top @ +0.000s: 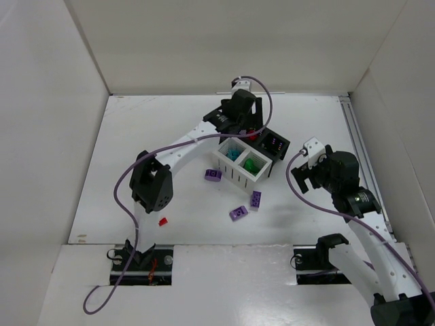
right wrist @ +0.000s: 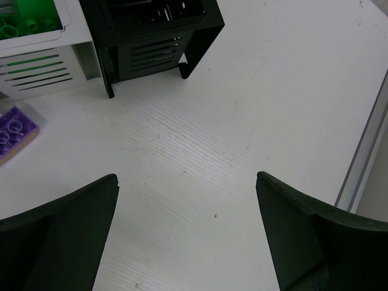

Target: Sort the legos into containers by color

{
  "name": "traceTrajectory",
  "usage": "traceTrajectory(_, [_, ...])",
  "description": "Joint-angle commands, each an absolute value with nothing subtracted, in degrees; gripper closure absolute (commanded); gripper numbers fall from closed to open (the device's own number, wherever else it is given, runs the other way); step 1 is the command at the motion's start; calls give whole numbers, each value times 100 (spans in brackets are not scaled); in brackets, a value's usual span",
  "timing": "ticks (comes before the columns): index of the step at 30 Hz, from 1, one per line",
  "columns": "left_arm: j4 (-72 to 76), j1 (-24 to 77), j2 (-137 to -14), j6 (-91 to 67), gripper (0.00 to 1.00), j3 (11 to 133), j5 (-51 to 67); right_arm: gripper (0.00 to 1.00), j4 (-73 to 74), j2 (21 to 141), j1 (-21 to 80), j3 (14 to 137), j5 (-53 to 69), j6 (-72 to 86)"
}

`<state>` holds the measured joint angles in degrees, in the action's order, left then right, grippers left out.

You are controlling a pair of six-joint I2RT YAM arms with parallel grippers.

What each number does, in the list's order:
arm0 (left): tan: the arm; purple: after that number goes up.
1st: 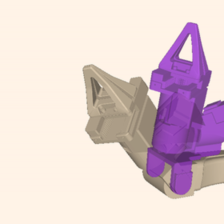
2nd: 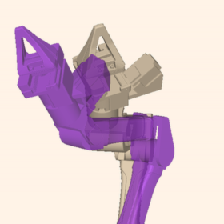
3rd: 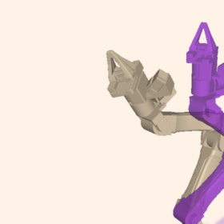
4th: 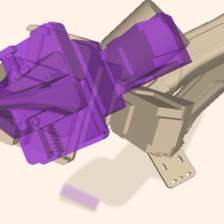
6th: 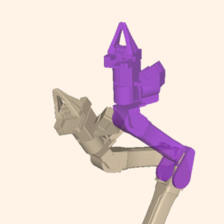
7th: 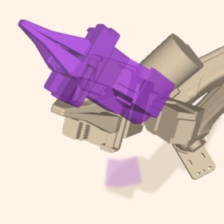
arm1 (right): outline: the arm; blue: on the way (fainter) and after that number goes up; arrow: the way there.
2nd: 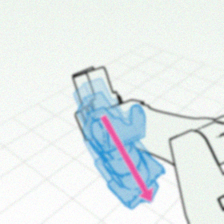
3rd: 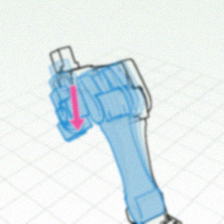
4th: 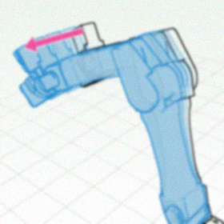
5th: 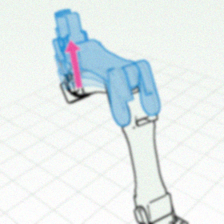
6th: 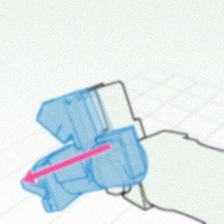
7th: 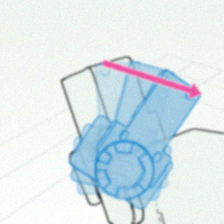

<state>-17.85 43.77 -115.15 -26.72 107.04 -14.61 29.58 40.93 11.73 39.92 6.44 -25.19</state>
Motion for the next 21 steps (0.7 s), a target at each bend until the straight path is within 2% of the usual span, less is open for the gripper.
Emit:
traceTrajectory(1, [-1759, 4351, -11084, -2566, 18, 10750, -1249, 0, 2892, 4017, 1222, 4228, 642, -2443])
traceTrajectory(8, [-1915, 4351, -9881, -3252, 10, 9143, -1424, 0, 2769, 3964, 1222, 4113, 861, -2443])
traceTrajectory(12, [-2845, 4351, -8870, -4637, 7, 7895, -1994, 0, 2663, 3964, 1222, 4061, 993, -2496])
traceTrajectory(14, [-3747, 4351, -8344, -5990, 7, 7183, -2214, 0, 2610, 3964, 1222, 3999, 1046, -2496])
traceTrajectory(20, [-5141, 4351, -7095, -8470, 5, 5349, -2049, 0, 2505, 3964, 1222, 3894, 1239, -2549])
traceTrajectory(21, [-5142, 4298, -6684, -8882, 10, 5109, -1822, 0, 2505, 3964, 1222, 3894, 1291, -2549])
